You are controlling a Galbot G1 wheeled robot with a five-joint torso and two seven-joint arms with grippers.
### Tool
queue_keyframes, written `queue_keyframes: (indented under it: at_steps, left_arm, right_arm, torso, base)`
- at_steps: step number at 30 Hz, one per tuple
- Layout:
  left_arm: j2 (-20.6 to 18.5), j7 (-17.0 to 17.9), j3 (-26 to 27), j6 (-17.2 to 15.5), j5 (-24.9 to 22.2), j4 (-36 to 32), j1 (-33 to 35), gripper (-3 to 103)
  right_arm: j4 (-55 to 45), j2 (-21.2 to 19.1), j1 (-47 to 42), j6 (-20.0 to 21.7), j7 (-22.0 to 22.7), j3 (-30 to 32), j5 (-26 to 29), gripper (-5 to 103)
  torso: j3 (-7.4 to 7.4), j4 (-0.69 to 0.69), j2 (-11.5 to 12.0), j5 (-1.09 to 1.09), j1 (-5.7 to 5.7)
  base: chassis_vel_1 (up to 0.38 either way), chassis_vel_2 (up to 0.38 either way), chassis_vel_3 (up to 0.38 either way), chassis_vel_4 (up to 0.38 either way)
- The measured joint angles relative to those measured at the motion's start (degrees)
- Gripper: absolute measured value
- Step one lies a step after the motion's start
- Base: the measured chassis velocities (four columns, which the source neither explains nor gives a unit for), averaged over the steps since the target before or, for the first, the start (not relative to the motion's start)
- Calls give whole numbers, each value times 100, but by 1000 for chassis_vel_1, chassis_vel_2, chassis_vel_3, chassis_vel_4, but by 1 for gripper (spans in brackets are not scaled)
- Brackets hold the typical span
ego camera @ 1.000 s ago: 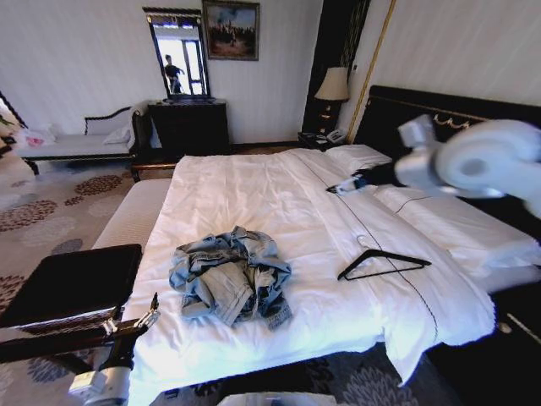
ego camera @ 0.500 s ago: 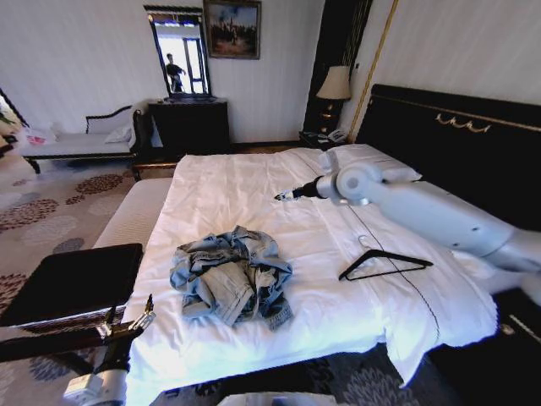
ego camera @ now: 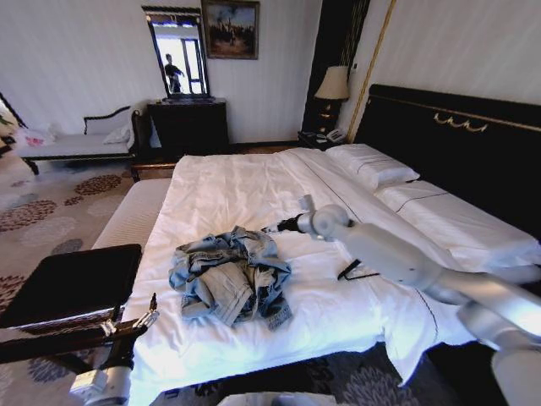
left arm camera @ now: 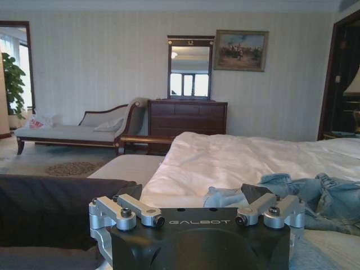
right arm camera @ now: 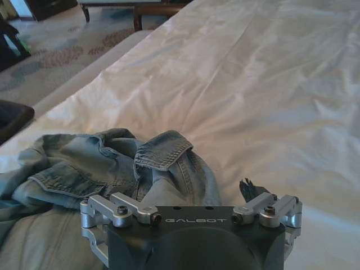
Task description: Pick up the clothes from the bed and hang them on the clothes hanger.
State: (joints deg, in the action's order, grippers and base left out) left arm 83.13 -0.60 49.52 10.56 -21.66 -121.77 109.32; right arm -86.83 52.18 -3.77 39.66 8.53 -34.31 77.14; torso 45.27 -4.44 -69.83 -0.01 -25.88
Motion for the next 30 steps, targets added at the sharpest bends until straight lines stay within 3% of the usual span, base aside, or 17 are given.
queue_keyframes:
  at_steps: [1, 5, 13, 15, 21, 30]
  left_arm:
    - [2, 2, 35, 0, -25, 9, 8, 99]
    - [-12, 4, 91, 0, -116, 53, 9, 99]
    - [-20, 4, 68, 0, -151, 170, -52, 99]
    - [-21, 4, 61, -7, -150, 174, -61, 99]
    - [-60, 5, 80, -36, -167, 165, -69, 99]
    - [-75, 7, 115, -45, -200, 131, -53, 99]
  right_arm:
    - [320, 254, 24, -37, -117, -111, -285, 100]
    - [873, 548, 138, -143, -293, -287, -655, 100]
    - [1636, 980, 177, -191, -525, -326, -716, 100]
    - [1891, 1243, 173, -180, -586, -325, -692, 100]
    - [2672, 1785, 224, -264, -705, -416, -1194, 100]
    - [3002, 1773, 292, -265, -751, -484, -1284, 100]
  torso:
    - [0, 2, 0, -1, 0]
    - [0, -2, 0, -1, -1]
    - [0, -4, 0, 0, -1]
    - [0, -4, 0, 0, 0]
    - [0, 0, 0, 0, -1]
    - [0, -4, 0, 1, 0]
  base:
    - [0, 0, 0, 0]
    - [0, 0, 0, 0]
    - [0, 0, 0, 0]
    - [0, 0, 0, 0]
    - [0, 0, 0, 0]
    - [0, 0, 0, 0]
